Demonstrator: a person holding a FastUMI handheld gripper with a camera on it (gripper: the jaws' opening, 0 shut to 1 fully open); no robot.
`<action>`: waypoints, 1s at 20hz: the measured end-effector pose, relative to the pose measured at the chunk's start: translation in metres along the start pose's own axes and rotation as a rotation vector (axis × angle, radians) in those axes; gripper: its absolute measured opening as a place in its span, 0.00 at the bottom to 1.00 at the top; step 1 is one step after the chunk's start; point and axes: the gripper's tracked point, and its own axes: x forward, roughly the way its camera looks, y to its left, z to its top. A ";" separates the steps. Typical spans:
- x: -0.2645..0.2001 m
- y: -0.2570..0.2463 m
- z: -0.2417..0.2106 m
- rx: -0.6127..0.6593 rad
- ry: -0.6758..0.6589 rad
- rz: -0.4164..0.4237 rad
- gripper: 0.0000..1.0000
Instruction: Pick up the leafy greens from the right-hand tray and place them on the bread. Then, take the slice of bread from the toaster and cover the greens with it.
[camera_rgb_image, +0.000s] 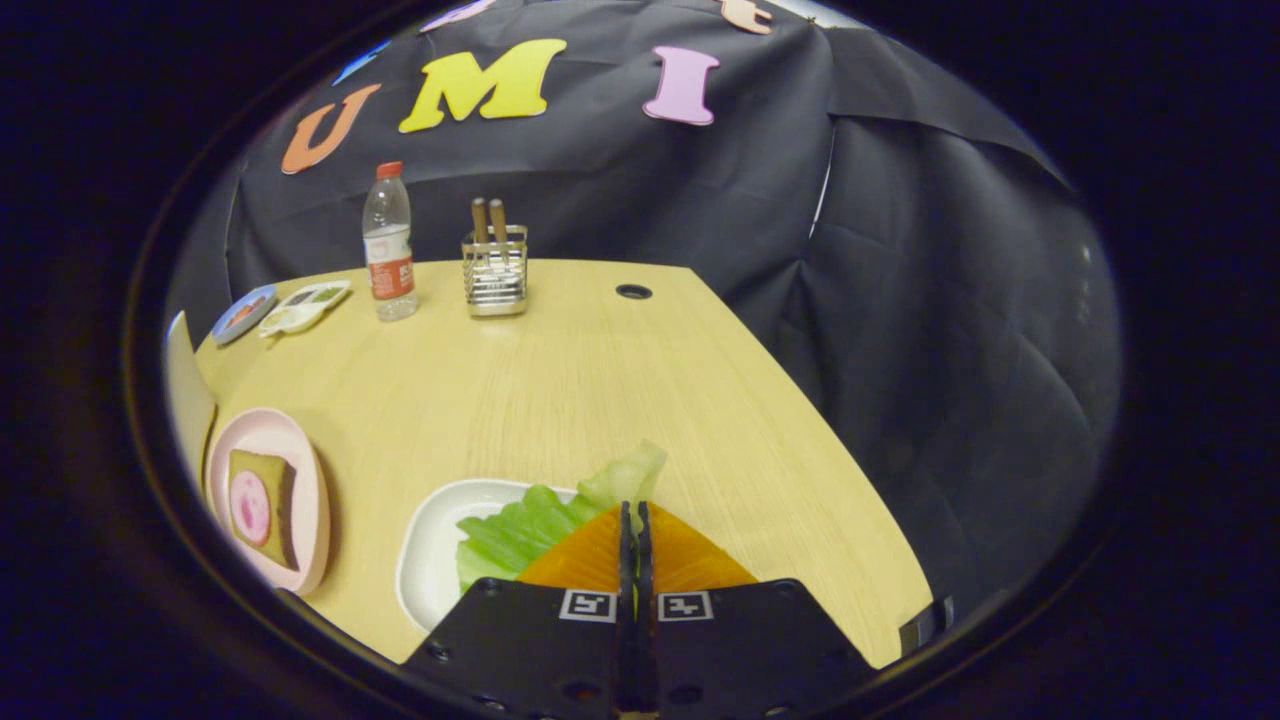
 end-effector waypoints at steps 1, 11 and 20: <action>-0.009 0.000 0.008 -0.006 -0.023 0.000 0.00; -0.127 0.037 0.083 -0.086 -0.229 0.034 0.00; -0.233 0.158 0.132 -0.224 -0.407 0.159 0.00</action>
